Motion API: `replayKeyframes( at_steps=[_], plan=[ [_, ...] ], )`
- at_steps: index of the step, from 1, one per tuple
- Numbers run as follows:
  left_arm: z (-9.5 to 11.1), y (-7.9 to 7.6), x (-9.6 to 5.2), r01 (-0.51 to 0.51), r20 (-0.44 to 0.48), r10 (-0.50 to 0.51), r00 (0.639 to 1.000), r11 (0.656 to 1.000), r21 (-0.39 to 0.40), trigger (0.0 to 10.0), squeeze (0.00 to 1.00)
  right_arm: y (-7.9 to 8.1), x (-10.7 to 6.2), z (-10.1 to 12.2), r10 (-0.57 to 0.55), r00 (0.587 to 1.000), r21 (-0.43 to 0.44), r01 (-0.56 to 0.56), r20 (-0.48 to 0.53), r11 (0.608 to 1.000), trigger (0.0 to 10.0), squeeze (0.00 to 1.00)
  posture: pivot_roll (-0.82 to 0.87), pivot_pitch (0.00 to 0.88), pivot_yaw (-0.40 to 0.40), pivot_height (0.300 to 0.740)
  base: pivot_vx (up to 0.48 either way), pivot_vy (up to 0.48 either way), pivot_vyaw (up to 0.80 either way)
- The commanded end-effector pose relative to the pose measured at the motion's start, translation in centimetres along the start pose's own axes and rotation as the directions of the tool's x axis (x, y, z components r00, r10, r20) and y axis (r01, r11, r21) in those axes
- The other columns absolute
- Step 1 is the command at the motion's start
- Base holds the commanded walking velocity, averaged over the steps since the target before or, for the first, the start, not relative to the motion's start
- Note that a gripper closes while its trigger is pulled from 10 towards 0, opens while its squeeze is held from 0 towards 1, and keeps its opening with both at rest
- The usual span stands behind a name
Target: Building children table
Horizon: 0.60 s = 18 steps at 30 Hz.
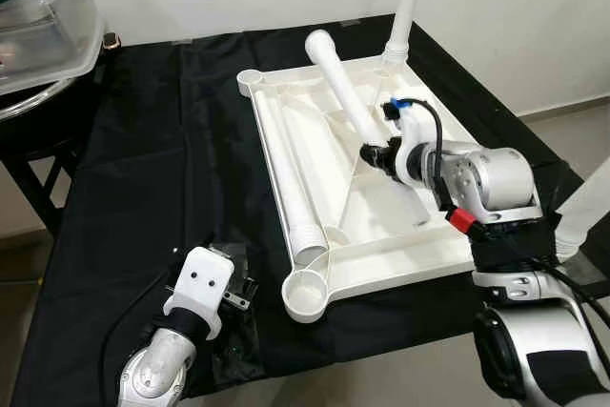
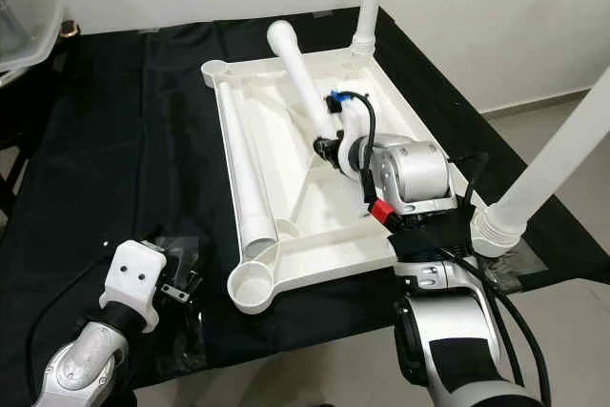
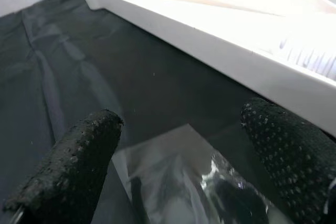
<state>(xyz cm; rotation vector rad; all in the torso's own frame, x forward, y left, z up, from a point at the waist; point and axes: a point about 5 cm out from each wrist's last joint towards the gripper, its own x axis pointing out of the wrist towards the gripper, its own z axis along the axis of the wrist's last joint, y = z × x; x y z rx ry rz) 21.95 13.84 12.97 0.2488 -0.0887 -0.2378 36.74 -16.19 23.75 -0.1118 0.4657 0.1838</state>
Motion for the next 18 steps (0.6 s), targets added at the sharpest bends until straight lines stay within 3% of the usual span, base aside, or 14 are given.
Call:
replayKeyframes(
  at_steps=[1,13,14,15,18],
  plan=[
    [-0.1,0.1,-0.3,0.007,-0.014,-0.007,1.0,1.0,0.004,10.0,0.0,-0.1,0.3,-0.6,-0.014,1.0,-0.013,0.014,-0.017,1.0,10.0,0.0,0.01,0.197,-0.004,0.74,0.0,0.0,0.0],
    [0.0,0.1,-0.6,0.009,-0.022,-0.009,1.0,1.0,0.003,10.0,0.0,-1.0,0.7,-2.0,-0.038,0.998,-0.081,0.034,-0.051,0.996,10.0,0.0,0.01,0.205,-0.003,0.74,0.0,0.0,0.0],
    [0.0,0.1,-0.6,0.009,-0.023,-0.009,1.0,1.0,0.003,10.0,0.0,-1.1,0.7,-2.0,-0.034,0.998,-0.093,0.03,-0.044,0.995,10.0,0.18,0.01,0.205,-0.003,0.74,0.0,0.0,0.0],
    [0.0,0.1,-0.7,0.007,-0.023,-0.007,1.0,1.0,0.003,10.0,0.0,-1.0,0.7,-1.8,-0.032,0.999,-0.1,0.029,-0.03,0.995,10.0,0.99,0.01,0.205,-0.003,0.74,0.0,0.0,0.0],
    [0.0,0.1,-0.7,0.006,-0.024,-0.006,1.0,1.0,0.004,10.0,0.0,-0.9,0.7,-1.4,-0.028,1.0,-0.108,0.029,0.007,0.994,10.0,1.0,0.01,0.201,-0.002,0.74,0.0,0.0,0.0]
  ],
)
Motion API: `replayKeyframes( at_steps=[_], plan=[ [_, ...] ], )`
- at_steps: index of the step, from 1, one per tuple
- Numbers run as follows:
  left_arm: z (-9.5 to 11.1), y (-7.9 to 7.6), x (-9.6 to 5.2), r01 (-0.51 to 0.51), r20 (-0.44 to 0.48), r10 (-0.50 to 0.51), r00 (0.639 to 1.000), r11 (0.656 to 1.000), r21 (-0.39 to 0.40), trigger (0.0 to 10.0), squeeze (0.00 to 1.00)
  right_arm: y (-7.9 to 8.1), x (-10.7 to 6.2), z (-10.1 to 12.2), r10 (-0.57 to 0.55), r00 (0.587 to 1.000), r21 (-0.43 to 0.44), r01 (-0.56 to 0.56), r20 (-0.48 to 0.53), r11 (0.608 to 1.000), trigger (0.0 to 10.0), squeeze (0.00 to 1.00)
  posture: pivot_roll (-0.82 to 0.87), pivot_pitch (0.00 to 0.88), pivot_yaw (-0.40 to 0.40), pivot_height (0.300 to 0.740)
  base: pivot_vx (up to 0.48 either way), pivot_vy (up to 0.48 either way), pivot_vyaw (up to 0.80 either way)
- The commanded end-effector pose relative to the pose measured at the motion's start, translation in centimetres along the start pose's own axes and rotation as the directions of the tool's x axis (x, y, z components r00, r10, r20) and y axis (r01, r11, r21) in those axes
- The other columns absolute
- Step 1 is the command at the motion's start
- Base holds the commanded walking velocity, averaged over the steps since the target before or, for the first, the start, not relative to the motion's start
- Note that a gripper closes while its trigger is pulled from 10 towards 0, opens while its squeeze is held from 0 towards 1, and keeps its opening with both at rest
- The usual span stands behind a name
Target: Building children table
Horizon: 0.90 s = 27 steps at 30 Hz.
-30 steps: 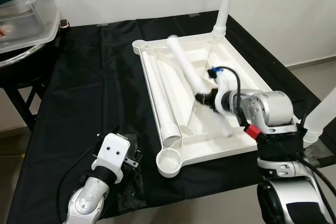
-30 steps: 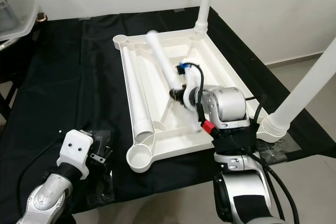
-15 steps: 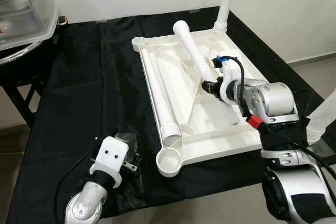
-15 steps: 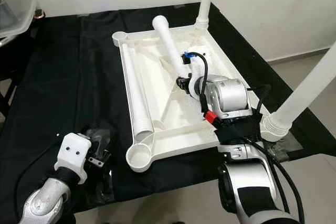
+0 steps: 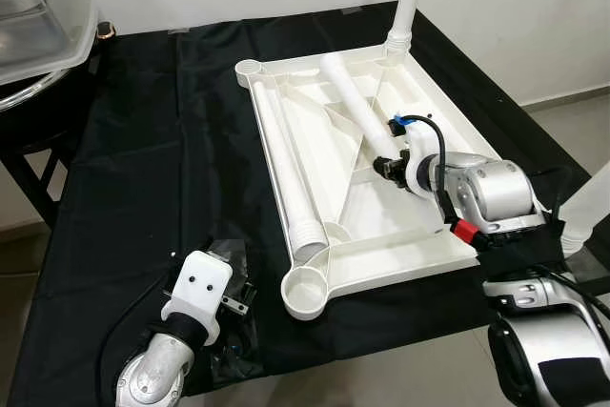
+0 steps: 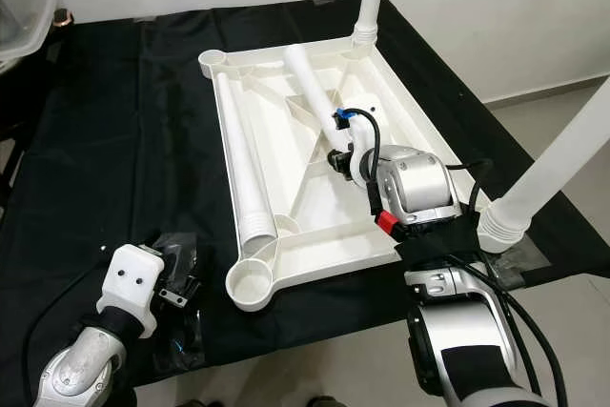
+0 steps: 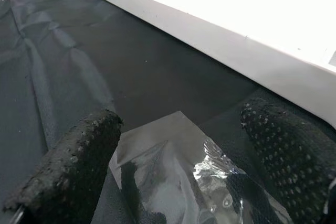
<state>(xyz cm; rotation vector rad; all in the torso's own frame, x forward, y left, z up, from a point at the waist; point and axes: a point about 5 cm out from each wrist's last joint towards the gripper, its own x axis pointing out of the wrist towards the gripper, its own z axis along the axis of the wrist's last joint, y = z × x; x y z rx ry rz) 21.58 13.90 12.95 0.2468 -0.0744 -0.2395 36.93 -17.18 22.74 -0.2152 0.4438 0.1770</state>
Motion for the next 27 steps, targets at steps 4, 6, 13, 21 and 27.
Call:
replayKeyframes(
  at_steps=[4,6,13,21,27],
  plan=[
    [0.0,0.1,-0.2,0.002,-0.013,-0.002,1.0,1.0,0.008,10.0,0.0,0.2,0.0,0.5,0.016,0.998,-0.009,-0.015,0.057,1.0,10.0,1.0,0.01,0.199,-0.002,0.74,0.0,0.0,0.0],
    [0.0,0.1,-0.1,0.002,-0.012,-0.002,1.0,1.0,0.008,10.0,0.0,0.3,-0.3,0.8,0.03,0.997,-0.014,-0.028,0.075,0.999,10.0,1.0,0.0,0.193,0.0,0.74,0.0,0.0,0.0],
    [-0.1,0.1,0.1,0.002,-0.011,-0.002,1.0,1.0,0.008,10.0,0.0,0.0,-1.0,1.2,0.043,0.991,-0.02,-0.041,0.123,0.999,10.0,1.0,-0.01,0.184,0.001,0.74,0.0,0.0,0.0],
    [-0.2,0.3,0.4,0.001,-0.01,-0.001,1.0,1.0,0.008,10.0,0.0,-0.7,-2.5,3.3,0.024,0.96,0.012,-0.028,0.279,1.0,10.0,1.0,-0.01,0.176,0.005,0.74,0.0,0.0,0.0],
    [-0.2,0.5,0.5,-0.006,-0.007,0.006,1.0,1.0,0.007,10.0,0.0,1.6,-3.5,4.6,0.138,0.908,-0.131,-0.093,0.395,0.987,10.0,1.0,0.0,0.164,0.0,0.74,0.0,0.0,0.0]
  ],
)
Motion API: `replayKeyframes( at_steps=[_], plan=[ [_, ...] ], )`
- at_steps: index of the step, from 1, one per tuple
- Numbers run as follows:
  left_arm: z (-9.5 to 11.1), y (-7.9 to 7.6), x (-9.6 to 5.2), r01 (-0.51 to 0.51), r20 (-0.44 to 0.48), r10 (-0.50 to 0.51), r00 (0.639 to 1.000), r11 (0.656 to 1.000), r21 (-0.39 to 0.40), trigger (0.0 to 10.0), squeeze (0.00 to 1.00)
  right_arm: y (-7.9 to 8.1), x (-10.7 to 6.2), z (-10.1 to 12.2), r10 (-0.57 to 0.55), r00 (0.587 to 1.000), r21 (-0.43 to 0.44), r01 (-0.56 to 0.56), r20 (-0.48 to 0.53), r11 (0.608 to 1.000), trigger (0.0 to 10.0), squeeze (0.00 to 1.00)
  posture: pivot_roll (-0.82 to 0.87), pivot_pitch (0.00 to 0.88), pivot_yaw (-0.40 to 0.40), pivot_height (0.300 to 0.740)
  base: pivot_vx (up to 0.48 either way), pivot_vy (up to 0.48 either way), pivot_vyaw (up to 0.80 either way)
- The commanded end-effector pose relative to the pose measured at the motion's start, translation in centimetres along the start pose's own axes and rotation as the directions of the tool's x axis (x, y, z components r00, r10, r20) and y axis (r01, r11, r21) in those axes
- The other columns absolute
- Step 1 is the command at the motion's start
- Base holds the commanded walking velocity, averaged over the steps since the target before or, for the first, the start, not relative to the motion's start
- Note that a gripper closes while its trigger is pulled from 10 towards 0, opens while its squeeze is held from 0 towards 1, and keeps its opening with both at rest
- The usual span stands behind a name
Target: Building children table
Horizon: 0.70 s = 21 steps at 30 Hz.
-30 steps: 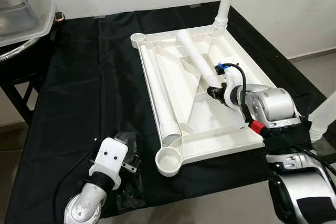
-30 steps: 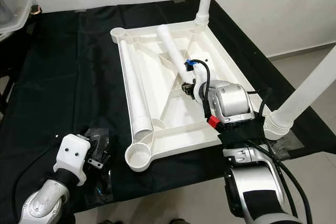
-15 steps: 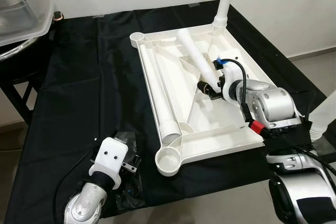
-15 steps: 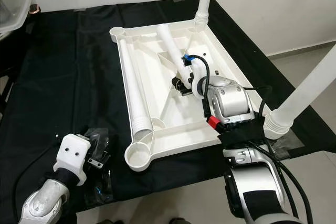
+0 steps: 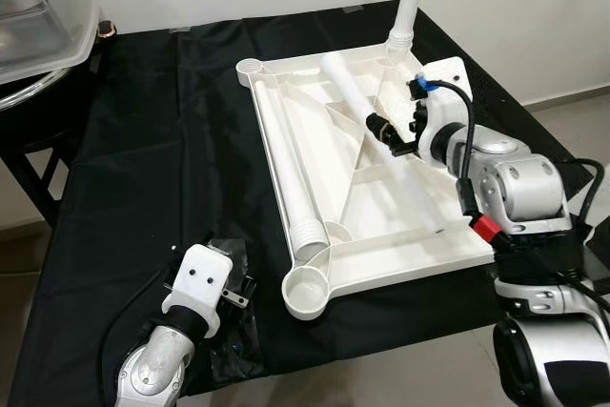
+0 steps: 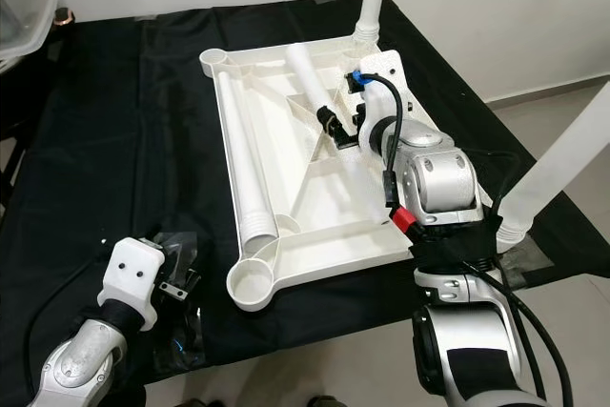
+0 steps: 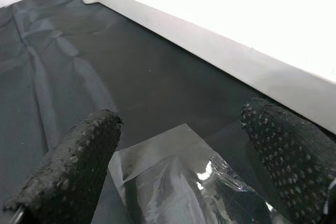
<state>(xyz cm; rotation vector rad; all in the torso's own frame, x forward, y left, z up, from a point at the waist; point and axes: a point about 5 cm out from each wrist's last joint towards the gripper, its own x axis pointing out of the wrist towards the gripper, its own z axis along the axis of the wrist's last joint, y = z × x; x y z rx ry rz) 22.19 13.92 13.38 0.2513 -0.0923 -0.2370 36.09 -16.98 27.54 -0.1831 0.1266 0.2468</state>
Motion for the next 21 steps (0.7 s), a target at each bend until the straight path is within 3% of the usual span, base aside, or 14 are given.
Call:
replayKeyframes(
  at_steps=[1,3,4,5,6,7,8,9,10,13,14,16,18,21],
  plan=[
    [-0.6,0.2,-0.1,-0.001,-0.024,0.001,1.0,1.0,0.001,10.0,0.0,2.1,-0.3,0.9,0.099,0.991,-0.091,-0.091,0.087,0.992,10.0,1.0,0.0,0.164,0.0,0.74,0.0,0.0,0.0],
    [-0.6,0.2,-0.1,-0.004,-0.024,0.004,1.0,1.0,-0.001,10.0,0.0,2.9,-0.5,1.0,0.141,0.984,-0.143,-0.125,0.112,0.982,10.0,1.0,0.0,0.163,-0.001,0.74,0.0,0.0,0.0],
    [-0.6,0.2,0.0,-0.007,-0.023,0.007,1.0,1.0,-0.002,10.0,0.0,5.1,-0.9,0.7,0.263,0.959,-0.348,-0.211,0.109,0.913,10.0,0.0,0.0,0.156,-0.006,0.74,0.0,0.0,0.0],
    [-0.6,0.2,0.0,-0.007,-0.023,0.007,1.0,1.0,-0.002,10.0,0.0,5.1,-0.9,0.7,0.263,0.959,-0.348,-0.211,0.109,0.913,10.0,0.0,0.0,0.156,-0.006,0.74,0.0,0.0,0.0],
    [-0.7,0.2,0.1,-0.009,-0.023,0.009,1.0,1.0,-0.003,10.0,0.0,6.8,-1.4,0.0,0.352,0.933,-0.477,-0.275,0.077,0.835,10.0,0.0,0.0,0.154,-0.007,0.74,0.0,0.0,0.0],
    [-0.7,0.2,0.1,-0.009,-0.023,0.009,1.0,1.0,-0.003,10.0,0.0,6.8,-1.4,0.0,0.352,0.933,-0.477,-0.275,0.077,0.835,10.0,0.0,0.0,0.154,-0.007,0.74,0.0,0.0,0.0],
    [-0.7,0.2,0.2,-0.01,-0.023,0.01,1.0,1.0,-0.005,10.0,0.0,8.3,-1.8,-0.9,0.428,0.904,-0.66,-0.311,0.018,0.684,10.0,0.0,0.0,0.149,-0.011,0.74,0.0,0.0,0.0],
    [-0.7,0.2,0.2,-0.01,-0.023,0.01,1.0,1.0,-0.005,10.0,0.0,8.3,-1.8,-0.9,0.428,0.904,-0.66,-0.311,0.018,0.684,10.0,0.0,0.0,0.149,-0.011,0.74,0.0,0.0,0.0],
    [-0.8,0.1,0.4,-0.012,-0.022,0.012,1.0,1.0,-0.008,10.0,0.0,10.3,-2.7,-2.0,0.531,0.845,-0.775,-0.377,-0.064,0.507,10.0,0.0,-0.01,0.144,-0.018,0.74,0.0,0.0,0.0],
    [-0.8,0.1,0.5,-0.011,-0.021,0.011,1.0,1.0,-0.011,10.0,0.0,11.2,-3.1,-2.0,0.581,0.811,-0.775,-0.415,-0.077,0.477,10.0,0.0,-0.01,0.138,-0.022,0.74,0.0,0.0,0.0],
    [-0.9,0.0,0.7,-0.011,-0.02,0.01,1.0,1.0,-0.014,10.0,0.0,11.8,-3.7,-1.9,0.633,0.767,-0.778,-0.461,-0.107,0.428,10.0,0.0,-0.01,0.132,-0.027,0.74,0.0,0.0,0.0],
    [-0.9,0.0,0.7,-0.011,-0.02,0.01,1.0,1.0,-0.014,10.0,0.0,11.8,-3.7,-1.9,0.633,0.767,-0.778,-0.461,-0.107,0.428,10.0,0.0,-0.01,0.132,-0.027,0.74,0.0,0.0,0.0],
    [-0.9,-0.1,0.8,-0.01,-0.019,0.01,1.0,1.0,-0.016,10.0,0.0,12.1,-4.2,-2.0,0.667,0.732,-0.782,-0.494,-0.139,0.38,10.0,0.0,-0.01,0.129,-0.03,0.74,0.0,0.0,0.0],
    [-1.0,-0.2,1.3,-0.008,-0.013,0.008,1.0,1.0,-0.02,10.0,0.0,11.5,-5.3,-2.8,0.691,0.657,-0.793,-0.576,-0.303,0.199,10.0,0.0,-0.02,0.123,-0.031,0.74,0.0,0.0,0.0]
  ],
)
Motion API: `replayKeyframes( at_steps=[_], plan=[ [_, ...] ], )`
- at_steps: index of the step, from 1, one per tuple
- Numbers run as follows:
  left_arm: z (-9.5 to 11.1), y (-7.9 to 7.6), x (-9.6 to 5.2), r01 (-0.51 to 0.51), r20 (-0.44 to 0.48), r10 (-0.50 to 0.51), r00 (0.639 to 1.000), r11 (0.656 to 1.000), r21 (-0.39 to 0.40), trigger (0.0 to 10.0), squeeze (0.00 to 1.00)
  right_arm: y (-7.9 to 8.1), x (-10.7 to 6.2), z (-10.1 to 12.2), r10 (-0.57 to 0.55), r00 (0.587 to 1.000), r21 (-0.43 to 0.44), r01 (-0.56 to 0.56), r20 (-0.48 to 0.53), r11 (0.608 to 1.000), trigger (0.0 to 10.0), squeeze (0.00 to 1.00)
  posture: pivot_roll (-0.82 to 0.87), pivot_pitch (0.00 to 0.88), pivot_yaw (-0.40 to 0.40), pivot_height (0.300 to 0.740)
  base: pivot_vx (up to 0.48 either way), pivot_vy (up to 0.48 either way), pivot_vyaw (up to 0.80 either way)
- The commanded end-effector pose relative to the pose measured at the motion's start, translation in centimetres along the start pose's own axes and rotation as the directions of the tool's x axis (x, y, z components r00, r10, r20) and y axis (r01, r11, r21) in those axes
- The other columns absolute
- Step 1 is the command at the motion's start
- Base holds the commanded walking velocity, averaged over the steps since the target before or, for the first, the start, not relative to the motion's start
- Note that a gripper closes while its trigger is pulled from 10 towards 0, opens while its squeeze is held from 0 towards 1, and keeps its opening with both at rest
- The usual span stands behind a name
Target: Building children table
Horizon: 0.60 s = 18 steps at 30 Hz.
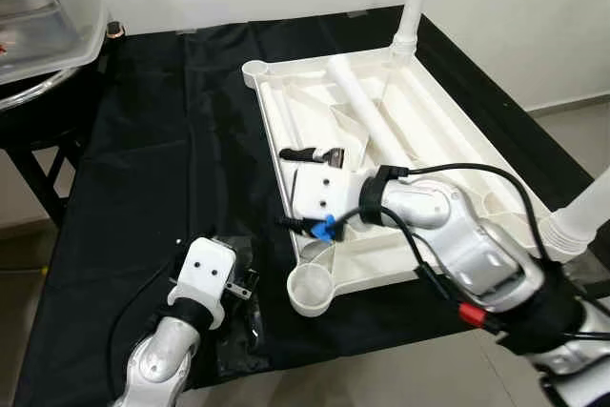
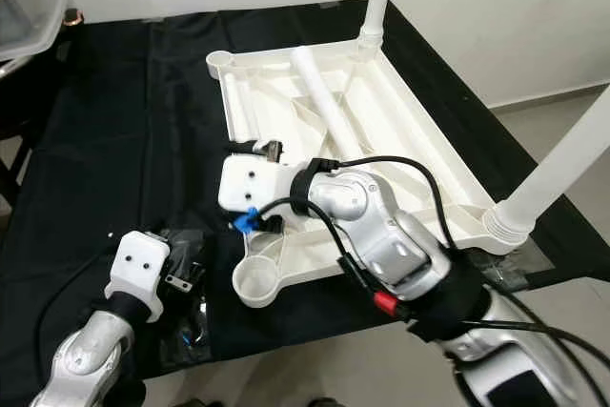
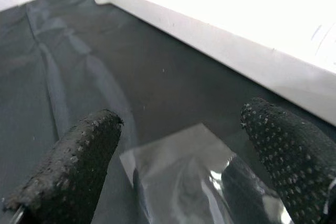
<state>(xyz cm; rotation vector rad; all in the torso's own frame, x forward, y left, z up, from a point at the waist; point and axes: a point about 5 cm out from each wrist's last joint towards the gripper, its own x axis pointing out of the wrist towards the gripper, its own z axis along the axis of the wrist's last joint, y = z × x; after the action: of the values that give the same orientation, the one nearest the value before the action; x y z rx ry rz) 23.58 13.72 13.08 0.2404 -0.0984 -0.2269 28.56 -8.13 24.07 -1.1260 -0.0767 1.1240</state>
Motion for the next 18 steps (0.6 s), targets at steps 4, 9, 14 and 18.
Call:
replayKeyframes(
  at_steps=[4,9,14,18],
  plan=[
    [-0.7,-0.2,0.1,0.006,-0.017,-0.006,1.0,1.0,-0.012,10.0,0.0,1.4,-0.3,0.2,0.15,0.989,-0.068,-0.15,-0.006,0.986,10.0,0.0,-0.02,0.119,-0.03,0.74,0.0,0.0,0.0],
    [-0.9,-0.3,0.6,0.021,-0.013,-0.022,1.0,1.0,-0.016,10.0,0.0,2.4,-1.1,-0.4,0.291,0.955,-0.076,-0.296,-0.065,0.952,10.0,0.0,-0.02,0.11,-0.027,0.74,0.0,0.0,0.0],
    [-1.1,-0.3,1.1,0.03,-0.012,-0.03,0.999,0.999,-0.023,10.0,0.0,1.7,-1.0,-0.8,0.282,0.953,-0.111,-0.294,-0.115,0.949,10.0,0.0,-0.03,0.098,-0.021,0.74,0.0,0.0,0.0],
    [-1.1,-0.3,1.2,0.032,-0.01,-0.032,0.999,0.999,-0.023,10.0,0.0,1.6,-0.7,-1.2,0.268,0.952,-0.128,-0.288,-0.149,0.949,10.0,0.0,-0.03,0.098,-0.021,0.74,0.0,0.0,0.0]
  ],
)
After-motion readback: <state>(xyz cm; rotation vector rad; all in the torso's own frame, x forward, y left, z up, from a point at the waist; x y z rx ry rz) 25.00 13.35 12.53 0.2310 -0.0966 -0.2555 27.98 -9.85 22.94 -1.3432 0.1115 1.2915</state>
